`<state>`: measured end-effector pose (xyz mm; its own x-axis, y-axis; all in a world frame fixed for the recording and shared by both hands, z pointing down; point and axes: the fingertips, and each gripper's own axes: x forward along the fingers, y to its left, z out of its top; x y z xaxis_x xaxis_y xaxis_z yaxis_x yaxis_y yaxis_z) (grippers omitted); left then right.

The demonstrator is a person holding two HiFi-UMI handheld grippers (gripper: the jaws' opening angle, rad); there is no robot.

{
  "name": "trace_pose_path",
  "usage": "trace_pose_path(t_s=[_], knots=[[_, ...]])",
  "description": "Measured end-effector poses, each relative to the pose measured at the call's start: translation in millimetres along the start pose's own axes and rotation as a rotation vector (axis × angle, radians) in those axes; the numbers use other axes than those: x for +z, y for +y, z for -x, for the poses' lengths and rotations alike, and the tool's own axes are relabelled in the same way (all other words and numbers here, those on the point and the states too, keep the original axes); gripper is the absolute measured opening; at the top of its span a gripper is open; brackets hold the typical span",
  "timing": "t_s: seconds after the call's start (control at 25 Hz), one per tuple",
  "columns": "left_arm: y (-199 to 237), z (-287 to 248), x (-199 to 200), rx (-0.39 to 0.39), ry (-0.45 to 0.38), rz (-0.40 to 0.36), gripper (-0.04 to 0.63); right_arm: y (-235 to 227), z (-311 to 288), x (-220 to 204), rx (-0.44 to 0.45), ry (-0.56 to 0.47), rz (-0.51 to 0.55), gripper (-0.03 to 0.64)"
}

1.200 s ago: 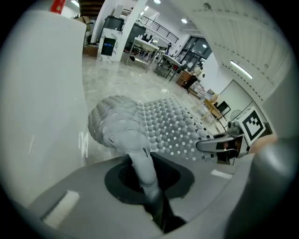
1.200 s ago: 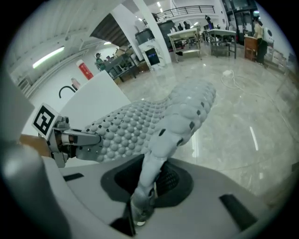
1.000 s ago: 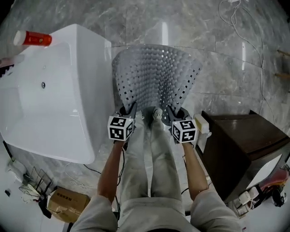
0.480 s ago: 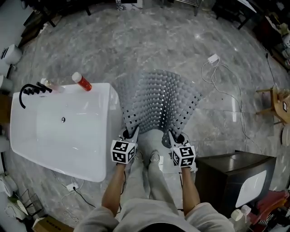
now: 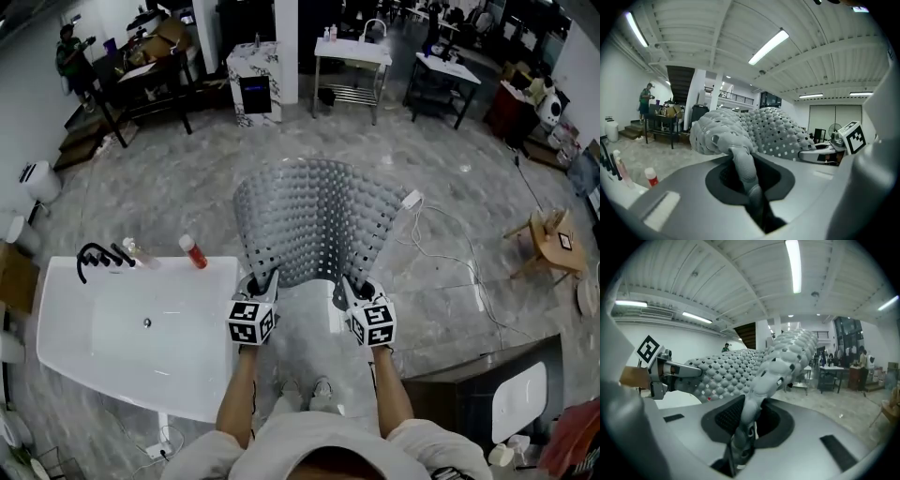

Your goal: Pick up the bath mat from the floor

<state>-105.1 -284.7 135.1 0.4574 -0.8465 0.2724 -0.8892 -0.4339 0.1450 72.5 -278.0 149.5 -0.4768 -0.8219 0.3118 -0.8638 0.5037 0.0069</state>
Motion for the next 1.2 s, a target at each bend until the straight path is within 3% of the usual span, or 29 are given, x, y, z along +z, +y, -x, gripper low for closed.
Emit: trace_pose_path(t_s=[0.2,0.36,1.2], knots=[[-18,12,60,-0.003,-0.101,-0.032,0.041,-20,24,56,-0.045,-0.084,0.048,0.072],[-26,15,86,-0.018,-0.15,-0.048,0.041,-26,37,82,-0.073,-0.122,0.072,0.072],[-44,27,105,-0.044,-0.176,-0.094,0.041,-30,61,92,-0.114,-0.143,0.093,0.071]])
